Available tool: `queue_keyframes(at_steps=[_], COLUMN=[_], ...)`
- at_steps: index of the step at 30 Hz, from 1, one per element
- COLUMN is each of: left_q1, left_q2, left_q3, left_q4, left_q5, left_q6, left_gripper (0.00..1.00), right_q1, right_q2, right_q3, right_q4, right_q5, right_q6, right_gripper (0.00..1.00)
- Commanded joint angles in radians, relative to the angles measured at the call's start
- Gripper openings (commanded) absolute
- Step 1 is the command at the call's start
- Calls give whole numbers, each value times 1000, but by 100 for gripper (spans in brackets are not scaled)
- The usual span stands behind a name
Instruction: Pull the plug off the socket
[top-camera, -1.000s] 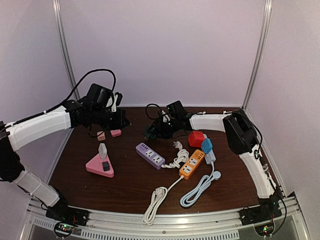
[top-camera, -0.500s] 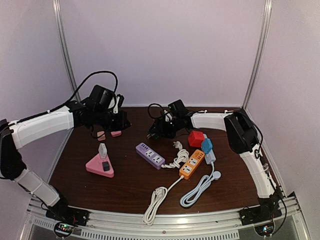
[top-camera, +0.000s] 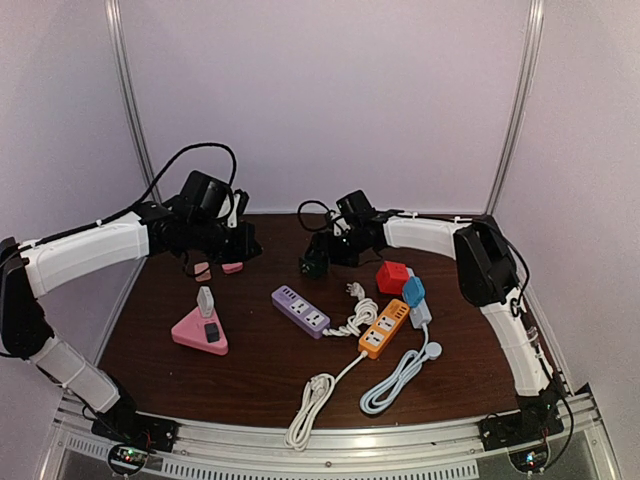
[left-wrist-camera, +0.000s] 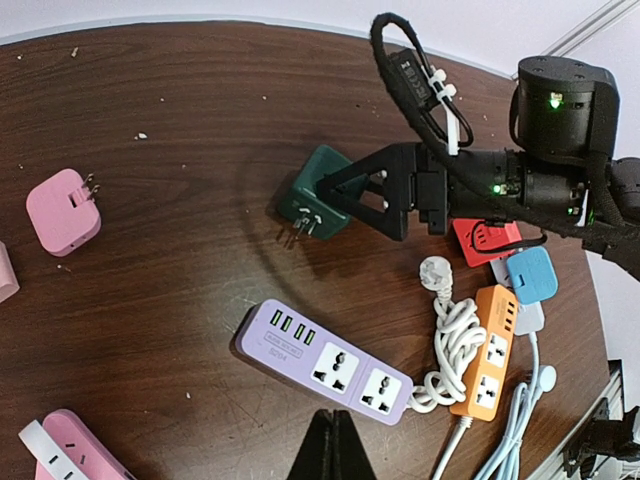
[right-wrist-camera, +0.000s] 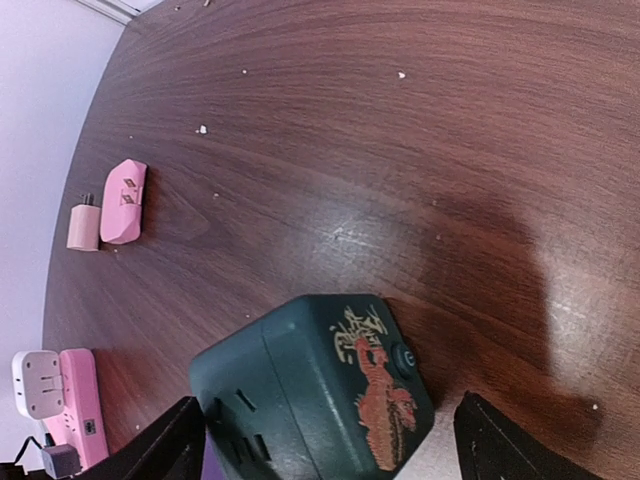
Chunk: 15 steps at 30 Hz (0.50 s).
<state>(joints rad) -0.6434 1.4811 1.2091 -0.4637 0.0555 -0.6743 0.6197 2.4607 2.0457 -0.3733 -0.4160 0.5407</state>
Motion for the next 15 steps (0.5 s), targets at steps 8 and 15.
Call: queue_keyframes(at_steps=[8, 15], left_q1=[-6, 5], left_q2=[-3, -87], left_q3=[-27, -114], left_q4=[46, 4], left_q5=[-19, -178], left_q6=[-3, -46], left_gripper=[0, 0], right_q1=[-7, 22], right_q2=[-175, -325], right_q3=[-60, -244], right_q4=[-98, -27], right_q5=[148, 158], right_q6=[-96, -96], right_gripper=[88, 87])
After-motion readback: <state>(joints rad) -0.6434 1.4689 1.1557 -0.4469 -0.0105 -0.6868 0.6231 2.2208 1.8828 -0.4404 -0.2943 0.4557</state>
